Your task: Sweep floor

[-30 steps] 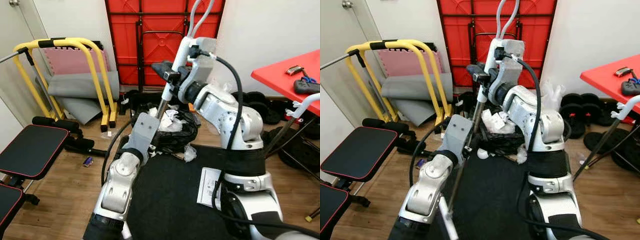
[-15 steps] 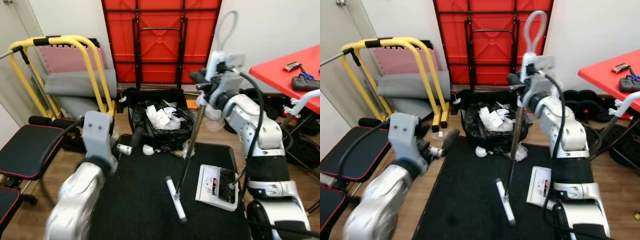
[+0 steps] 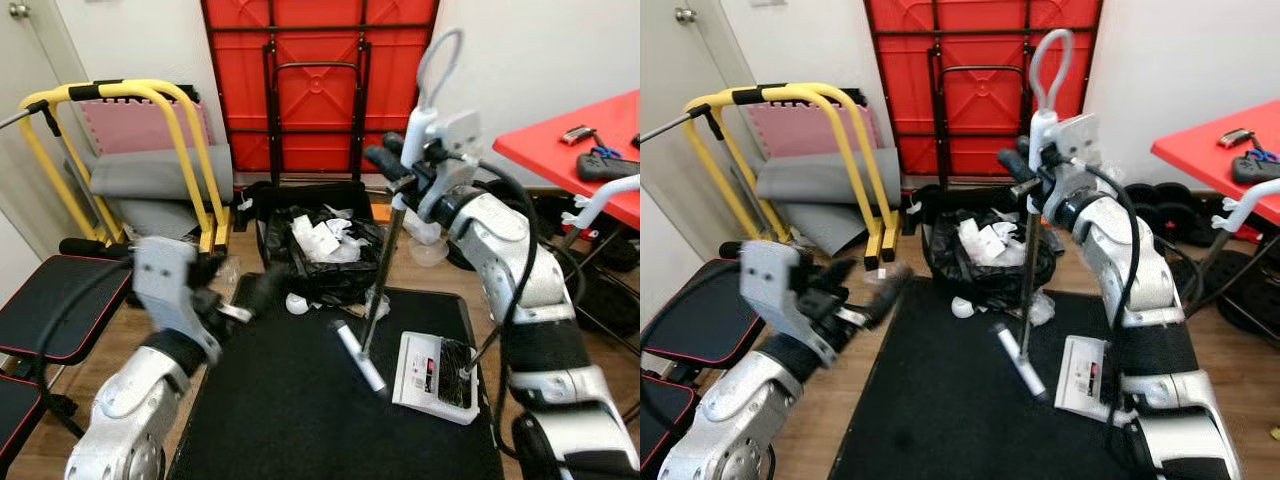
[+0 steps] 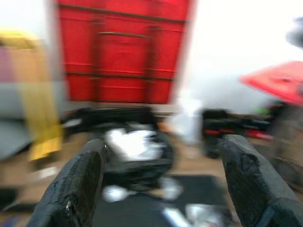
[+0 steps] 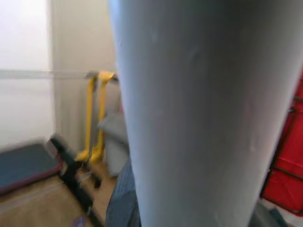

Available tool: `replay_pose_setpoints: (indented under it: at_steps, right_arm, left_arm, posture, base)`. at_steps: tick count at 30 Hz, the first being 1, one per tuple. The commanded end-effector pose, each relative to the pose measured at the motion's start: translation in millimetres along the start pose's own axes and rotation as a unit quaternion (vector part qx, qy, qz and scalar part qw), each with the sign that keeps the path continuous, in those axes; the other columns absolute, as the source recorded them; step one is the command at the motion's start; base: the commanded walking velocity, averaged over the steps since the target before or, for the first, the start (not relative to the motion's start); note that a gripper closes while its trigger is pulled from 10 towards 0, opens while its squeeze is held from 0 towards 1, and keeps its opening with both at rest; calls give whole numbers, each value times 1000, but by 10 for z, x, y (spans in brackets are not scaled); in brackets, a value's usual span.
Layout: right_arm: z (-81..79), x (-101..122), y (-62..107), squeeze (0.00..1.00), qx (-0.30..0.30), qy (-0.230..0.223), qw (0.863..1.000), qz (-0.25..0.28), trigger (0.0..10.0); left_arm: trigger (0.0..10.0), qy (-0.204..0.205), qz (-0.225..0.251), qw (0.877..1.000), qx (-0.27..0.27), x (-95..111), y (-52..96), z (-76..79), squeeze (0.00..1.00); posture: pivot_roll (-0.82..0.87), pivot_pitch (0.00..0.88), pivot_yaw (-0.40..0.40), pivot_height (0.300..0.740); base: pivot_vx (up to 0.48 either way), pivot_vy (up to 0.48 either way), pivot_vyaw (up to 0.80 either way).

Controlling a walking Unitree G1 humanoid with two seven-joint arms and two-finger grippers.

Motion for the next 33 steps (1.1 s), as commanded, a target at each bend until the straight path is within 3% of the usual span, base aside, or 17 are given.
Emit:
replay_pose_setpoints:
  at_steps: [1, 9, 16, 33]
  right_arm:
    - [-83, 63, 25, 0, 21, 31, 999, 10, 10000]
    - [-138, -53, 182, 0, 42, 58, 997, -3, 10000]
    - [-208, -21, 191, 0, 68, 66, 995, 5, 10000]
    - [-273, 98, 131, 0, 76, 86, 993, 27, 10000]
  left_arm:
    - [10000, -18, -21, 999, 31, -96, 49, -90, 0]
    - [10000, -5, -27, 998, 52, -159, 184, -163, 0]
    - [10000, 1, -18, 999, 44, -145, 156, -145, 0]
    - [10000, -20, -16, 1000, -10, -165, 105, 12, 0]
  posture:
    - [-130, 10, -15, 740]
    - [-133, 20, -23, 740]
    - [-136, 19, -21, 740]
    - [-114, 15, -15, 740]
  base:
    - [0, 0, 0]
    - [0, 0, 0]
    - [0, 0, 343]
    - [375, 0, 378]
Point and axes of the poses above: a point about 5 cm out from each wrist's last joint towards the gripper, its own y axis pointing back from the gripper into the wrist, its own x axis along the axis of the wrist's last joint, z = x × y, the point moved 4 cm from there along -y, pointing out of the wrist towards the gripper, and after that the axes turned 9 degrees about -y, right-handed, at the moved point
